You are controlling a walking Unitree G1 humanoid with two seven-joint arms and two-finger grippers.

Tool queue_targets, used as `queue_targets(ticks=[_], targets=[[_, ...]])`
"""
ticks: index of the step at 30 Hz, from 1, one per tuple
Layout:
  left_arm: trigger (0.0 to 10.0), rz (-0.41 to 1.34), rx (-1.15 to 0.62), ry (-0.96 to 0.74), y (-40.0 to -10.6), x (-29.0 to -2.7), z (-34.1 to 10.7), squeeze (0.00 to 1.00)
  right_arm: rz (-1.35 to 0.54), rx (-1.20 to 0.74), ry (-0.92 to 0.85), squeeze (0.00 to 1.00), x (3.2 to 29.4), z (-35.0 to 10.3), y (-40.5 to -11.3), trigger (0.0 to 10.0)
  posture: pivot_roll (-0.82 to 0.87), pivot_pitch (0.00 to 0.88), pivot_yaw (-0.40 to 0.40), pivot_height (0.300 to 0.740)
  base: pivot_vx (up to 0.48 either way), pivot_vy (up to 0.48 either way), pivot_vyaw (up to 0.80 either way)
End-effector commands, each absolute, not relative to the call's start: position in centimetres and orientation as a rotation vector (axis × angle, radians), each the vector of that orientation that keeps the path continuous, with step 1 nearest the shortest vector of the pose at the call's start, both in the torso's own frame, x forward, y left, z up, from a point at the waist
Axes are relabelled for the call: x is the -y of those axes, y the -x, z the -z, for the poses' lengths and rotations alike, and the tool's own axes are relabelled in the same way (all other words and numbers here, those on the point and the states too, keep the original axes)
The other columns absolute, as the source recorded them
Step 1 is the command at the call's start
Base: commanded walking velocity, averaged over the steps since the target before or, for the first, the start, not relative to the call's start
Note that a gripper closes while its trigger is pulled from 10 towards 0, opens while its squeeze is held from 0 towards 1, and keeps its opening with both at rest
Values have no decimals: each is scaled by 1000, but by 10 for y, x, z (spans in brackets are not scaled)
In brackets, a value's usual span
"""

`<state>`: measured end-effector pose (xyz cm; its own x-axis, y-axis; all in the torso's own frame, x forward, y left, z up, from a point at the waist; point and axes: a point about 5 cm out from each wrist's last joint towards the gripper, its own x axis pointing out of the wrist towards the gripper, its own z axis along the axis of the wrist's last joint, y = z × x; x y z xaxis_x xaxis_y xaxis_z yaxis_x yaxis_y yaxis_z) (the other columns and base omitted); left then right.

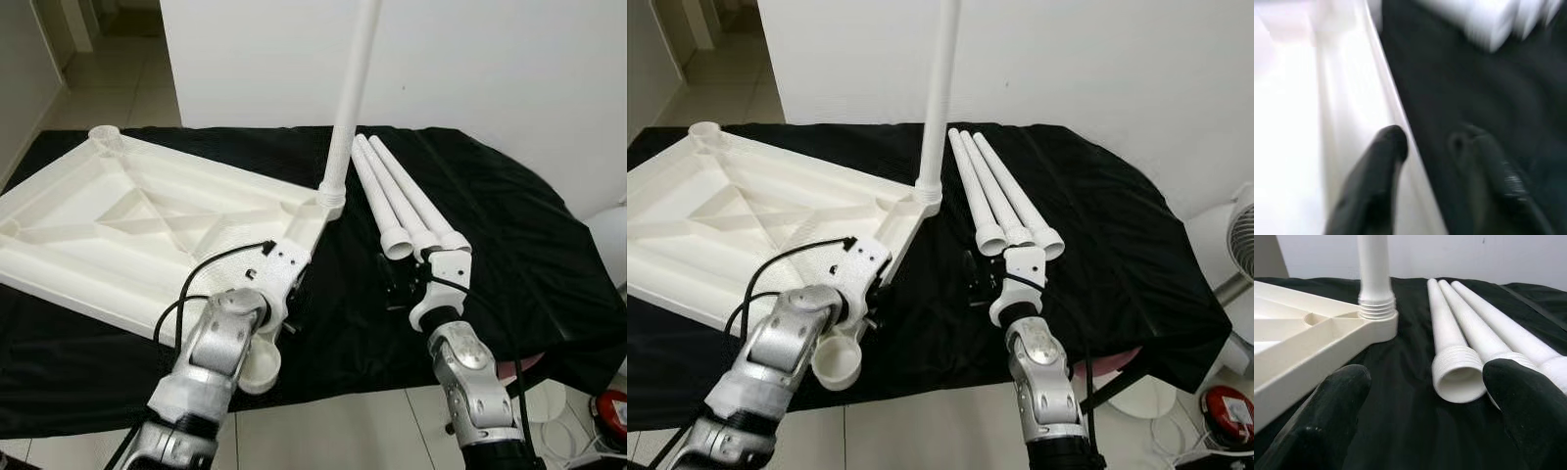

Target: Building children table

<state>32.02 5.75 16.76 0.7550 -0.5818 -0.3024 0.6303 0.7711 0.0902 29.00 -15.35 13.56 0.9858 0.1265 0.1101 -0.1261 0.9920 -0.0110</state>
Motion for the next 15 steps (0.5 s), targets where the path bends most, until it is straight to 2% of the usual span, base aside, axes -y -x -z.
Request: queue_targets(ticks=[1, 3, 4, 12, 15], targets=[[10000, 470, -182, -189, -326, -62, -178, 1000, -131, 106, 6, 0, 151, -133, -291, 10000, -13, 0, -60, 740, 0, 0, 0], [10000, 490, -153, -179, -324, -61, -182, 1000, -129, 107, 5, 0, 151, -133, -290, 10000, -13, 0, -59, 740, 0, 0, 0], [10000, 512, -113, -173, -322, -61, -187, 0, -126, 106, 4, 0, 151, -132, -290, 10000, -12, 0, -60, 740, 0, 0, 0], [10000, 563, 13, -160, -313, -70, -208, 0, -122, 104, 0, 0, 151, -131, -290, 10000, -9, 0, -64, 740, 0, 0, 0], [10000, 590, 50, -228, -307, -89, -207, 0, -125, 107, 4, 0, 152, -133, -292, 10000, -4, 0, -70, 740, 0, 0, 0]])
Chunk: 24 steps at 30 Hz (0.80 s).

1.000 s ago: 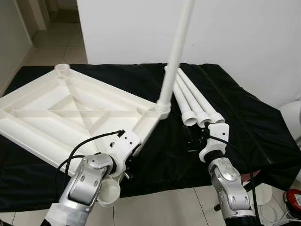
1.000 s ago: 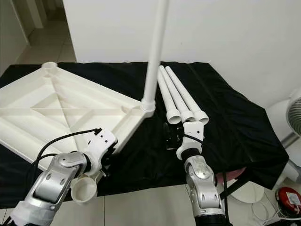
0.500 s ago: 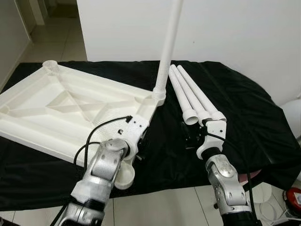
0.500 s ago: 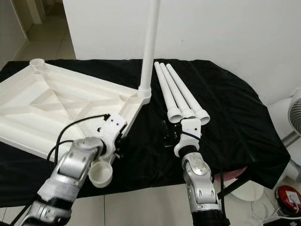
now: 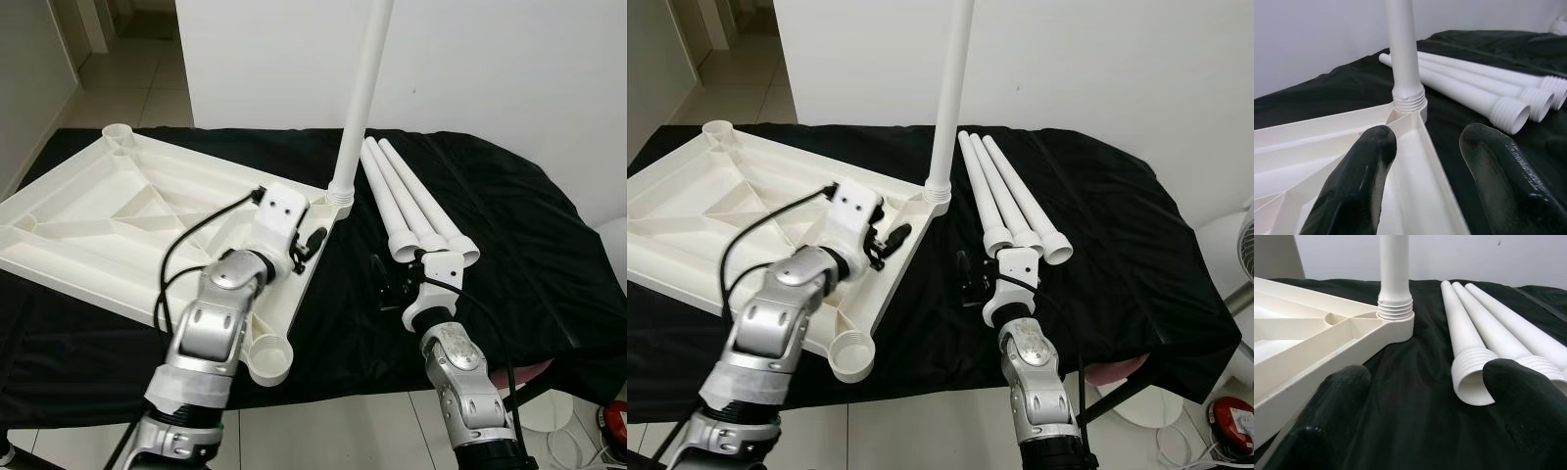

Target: Building children table

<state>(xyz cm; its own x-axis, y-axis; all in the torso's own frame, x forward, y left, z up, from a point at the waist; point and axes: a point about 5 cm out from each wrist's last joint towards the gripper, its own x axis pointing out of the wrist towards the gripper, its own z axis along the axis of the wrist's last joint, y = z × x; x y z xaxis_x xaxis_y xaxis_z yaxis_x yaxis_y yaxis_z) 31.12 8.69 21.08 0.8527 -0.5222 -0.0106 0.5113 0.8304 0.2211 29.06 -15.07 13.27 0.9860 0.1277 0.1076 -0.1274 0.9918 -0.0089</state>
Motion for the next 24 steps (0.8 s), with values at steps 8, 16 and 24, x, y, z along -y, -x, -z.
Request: queue_targets(ticks=[8, 16, 24], targets=[[10000, 477, -28, -332, -304, -121, -195, 0, -120, 107, 11, 0, 155, -133, -293, 10000, 4, 0, -79, 740, 0, 0, 0], [10000, 319, -171, -470, -300, -172, -184, 0, -142, 109, 25, 0, 155, -134, -296, 10000, 30, 0, -102, 740, 0, 0, 0], [10000, 358, -284, -488, -288, -206, -186, 1000, -151, 106, 45, 0, 161, -135, -299, 10000, 44, 0, -127, 740, 0, 0, 0]])
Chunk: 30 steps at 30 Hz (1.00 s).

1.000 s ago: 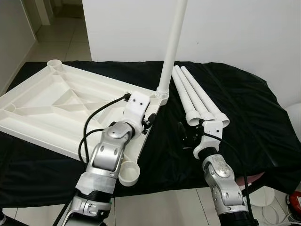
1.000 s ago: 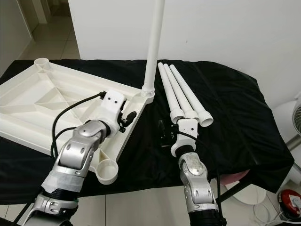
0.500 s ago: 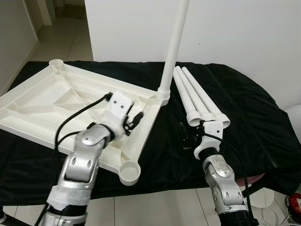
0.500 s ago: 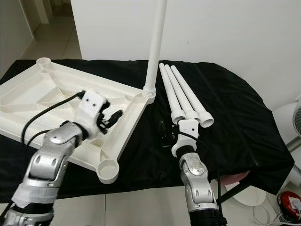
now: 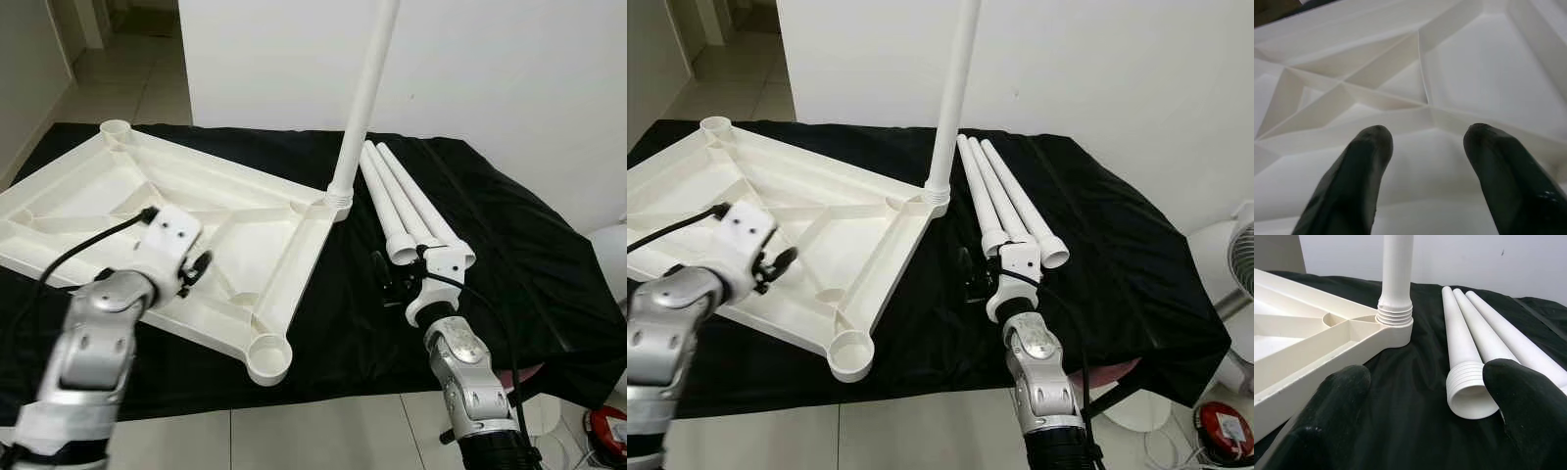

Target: Building children table

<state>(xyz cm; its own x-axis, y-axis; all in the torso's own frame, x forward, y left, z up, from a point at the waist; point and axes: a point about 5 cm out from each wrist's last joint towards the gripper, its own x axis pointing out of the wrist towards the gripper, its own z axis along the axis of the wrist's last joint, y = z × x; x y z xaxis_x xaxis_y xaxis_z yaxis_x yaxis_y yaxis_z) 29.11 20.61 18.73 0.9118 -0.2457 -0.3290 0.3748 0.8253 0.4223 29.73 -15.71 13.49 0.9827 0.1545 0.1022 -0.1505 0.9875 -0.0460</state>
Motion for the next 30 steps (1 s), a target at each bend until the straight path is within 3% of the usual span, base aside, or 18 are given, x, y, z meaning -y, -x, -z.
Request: queue_targets(ticks=[1, 5, 6, 7, 18, 30], targets=[[10000, 368, -290, -481, -287, -208, -187, 1000, -156, 103, 52, 0, 161, -134, -299, 10000, 44, 0, -127, 740, 0, 0, 0], [10000, 430, -277, -489, -284, -206, -190, 1000, -162, 101, 57, 0, 162, -135, -300, 10000, 53, 0, -139, 740, 0, 0, 0], [10000, 489, -274, -492, -283, -202, -190, 82, -167, 103, 62, 0, 163, -136, -302, 10000, 55, 0, -143, 740, 0, 0, 0], [10000, 549, -271, -513, -281, -198, -190, 0, -171, 104, 66, 0, 164, -137, -303, 10000, 58, 0, -149, 740, 0, 0, 0], [10000, 753, -349, -610, -271, -192, -175, 0, -194, 111, 89, 0, 166, -140, -309, 10000, 66, 0, -161, 740, 0, 0, 0], [10000, 754, -382, -673, -283, -183, -161, 0, -172, 125, 95, 0, 171, -142, -309, 10000, 35, 0, -128, 740, 0, 0, 0]])
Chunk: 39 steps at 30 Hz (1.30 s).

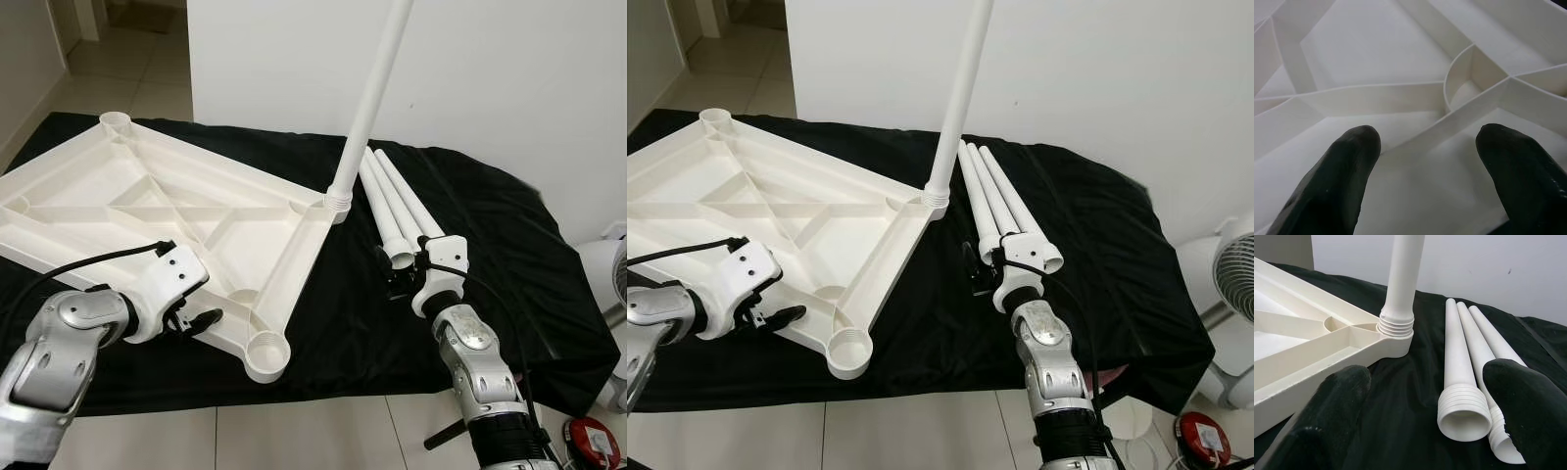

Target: Building children table

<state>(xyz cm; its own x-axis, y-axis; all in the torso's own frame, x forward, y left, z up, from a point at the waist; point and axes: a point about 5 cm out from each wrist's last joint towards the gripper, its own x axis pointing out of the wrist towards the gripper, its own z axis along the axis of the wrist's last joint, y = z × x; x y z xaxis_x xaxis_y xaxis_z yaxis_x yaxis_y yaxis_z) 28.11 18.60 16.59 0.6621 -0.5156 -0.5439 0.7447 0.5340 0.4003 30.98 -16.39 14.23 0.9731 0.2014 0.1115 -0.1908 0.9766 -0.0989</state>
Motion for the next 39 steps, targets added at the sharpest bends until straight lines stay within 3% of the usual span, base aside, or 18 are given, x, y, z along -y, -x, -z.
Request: queue_targets(ticks=[1, 11, 18, 26, 39], targets=[[10000, 748, -375, -674, -286, -181, -162, 0, -165, 126, 96, 0, 173, -142, -308, 10000, 26, 0, -118, 740, 0, 0, 0], [10000, 749, -346, -675, -297, -178, -168, 0, -125, 136, 95, 0, 179, -142, -305, 10000, -3, 0, -77, 740, 0, 0, 0], [10000, 878, -400, -722, -295, -165, -150, 0, -90, 148, 104, 0, 186, -144, -300, 10000, -29, 0, -37, 740, 0, 0, 0], [10000, 968, -426, -718, -286, -158, -138, 0, -88, 141, 115, 0, 190, -143, -298, 10000, -29, 0, -47, 740, 0, 0, 0], [10000, 953, -441, -614, -287, -142, -123, 0, -123, 139, 116, 0, 183, -145, -302, 10000, -26, 0, -60, 740, 0, 0, 0]])
